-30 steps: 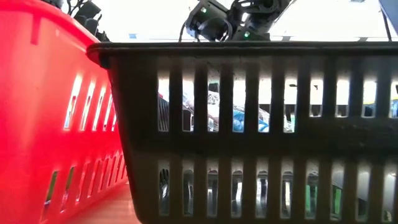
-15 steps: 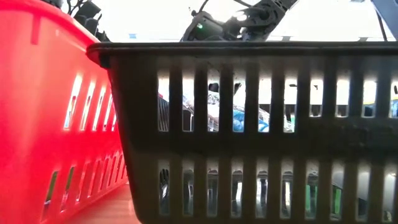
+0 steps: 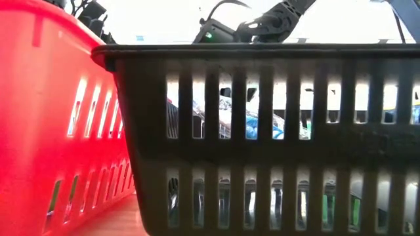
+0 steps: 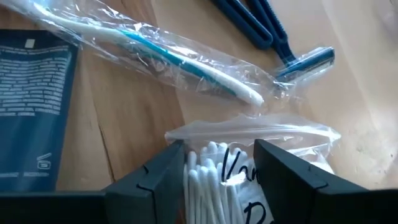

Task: Pick & Place Travel size toiletries
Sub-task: Put the bottom cotton pack into the green bin

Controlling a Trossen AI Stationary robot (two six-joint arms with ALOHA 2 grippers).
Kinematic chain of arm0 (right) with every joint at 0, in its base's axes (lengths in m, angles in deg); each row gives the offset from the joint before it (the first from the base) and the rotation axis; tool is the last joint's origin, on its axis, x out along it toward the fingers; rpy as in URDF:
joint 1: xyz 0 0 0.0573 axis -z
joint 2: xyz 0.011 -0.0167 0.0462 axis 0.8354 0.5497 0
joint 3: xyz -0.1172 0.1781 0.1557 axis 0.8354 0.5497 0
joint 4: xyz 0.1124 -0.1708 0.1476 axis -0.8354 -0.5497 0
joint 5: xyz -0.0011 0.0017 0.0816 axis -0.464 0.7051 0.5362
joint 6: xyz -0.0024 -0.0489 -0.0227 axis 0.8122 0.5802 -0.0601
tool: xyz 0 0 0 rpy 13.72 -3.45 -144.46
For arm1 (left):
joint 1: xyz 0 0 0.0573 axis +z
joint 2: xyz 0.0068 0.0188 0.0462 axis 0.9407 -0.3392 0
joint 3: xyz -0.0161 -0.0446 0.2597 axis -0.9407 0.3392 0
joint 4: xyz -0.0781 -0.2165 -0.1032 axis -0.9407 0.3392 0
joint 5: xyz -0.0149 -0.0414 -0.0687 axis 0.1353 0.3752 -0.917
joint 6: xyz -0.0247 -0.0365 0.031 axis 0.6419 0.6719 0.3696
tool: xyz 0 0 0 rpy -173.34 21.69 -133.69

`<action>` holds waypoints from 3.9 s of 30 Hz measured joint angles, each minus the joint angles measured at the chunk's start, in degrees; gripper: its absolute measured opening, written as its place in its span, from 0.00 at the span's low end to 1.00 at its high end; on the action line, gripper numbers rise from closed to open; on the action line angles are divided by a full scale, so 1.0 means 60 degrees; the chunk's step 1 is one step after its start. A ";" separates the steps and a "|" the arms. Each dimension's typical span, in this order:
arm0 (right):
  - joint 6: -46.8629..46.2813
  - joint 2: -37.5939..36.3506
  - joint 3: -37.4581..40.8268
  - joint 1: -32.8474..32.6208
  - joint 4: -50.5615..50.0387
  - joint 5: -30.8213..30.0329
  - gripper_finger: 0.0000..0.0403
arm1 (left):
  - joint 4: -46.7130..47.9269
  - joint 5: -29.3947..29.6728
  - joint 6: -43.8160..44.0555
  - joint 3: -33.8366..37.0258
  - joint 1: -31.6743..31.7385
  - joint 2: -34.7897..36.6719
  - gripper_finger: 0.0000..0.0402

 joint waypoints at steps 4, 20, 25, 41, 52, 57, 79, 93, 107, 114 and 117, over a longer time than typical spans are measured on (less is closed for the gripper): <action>0.0066 -0.0003 0.0015 -0.0010 0.0301 -0.0077 0.41 | 0.0006 0.0000 -0.0122 0.0000 0.0000 0.0000 0.07; 0.0042 -0.0003 0.0022 -0.0066 0.0417 -0.0088 0.07 | 0.0010 0.0000 -0.0153 0.0000 0.0000 -0.0004 0.07; 0.0058 -0.0040 0.0047 -0.0174 0.0539 -0.0196 0.06 | 0.0010 0.0000 -0.0153 0.0000 0.0000 -0.0003 0.07; 0.0110 -0.1664 0.0055 -0.0192 0.0522 -0.0080 0.05 | 0.0010 0.0000 -0.0149 0.0000 0.0000 -0.0004 0.07; -0.0050 -0.3083 0.0036 -0.0192 -0.0094 -0.0061 0.05 | 0.0007 -0.0003 -0.0149 0.0000 0.0000 0.0000 0.07; -0.0117 -0.3332 0.0036 -0.0235 -0.0128 -0.0050 0.05 | 0.0010 -0.0004 -0.0149 0.0000 0.0000 -0.0001 0.07; -0.0211 -0.3337 0.0036 -0.0323 -0.0595 -0.0116 0.05 | 0.0010 -0.0004 -0.0149 0.0000 0.0000 -0.0002 0.07; -0.1631 -0.3337 0.0036 -0.0687 -0.2527 0.0170 0.05 | 0.0010 -0.0004 -0.0146 0.0000 0.0000 -0.0004 0.07; -0.4068 -0.3920 0.0022 -0.1892 -0.4957 -0.1537 0.05 | 0.0012 -0.0004 -0.0146 0.0000 -0.0002 -0.0002 0.07; -0.5566 -0.4306 0.0033 -0.2765 -0.6101 -0.2217 0.05 | 0.0007 -0.0002 -0.0146 0.0002 -0.0004 0.0000 0.07; -0.6132 -0.4387 0.0036 -0.3081 -0.6398 -0.2562 0.05 | 0.0003 -0.0002 -0.0148 0.0004 0.0000 -0.0004 0.07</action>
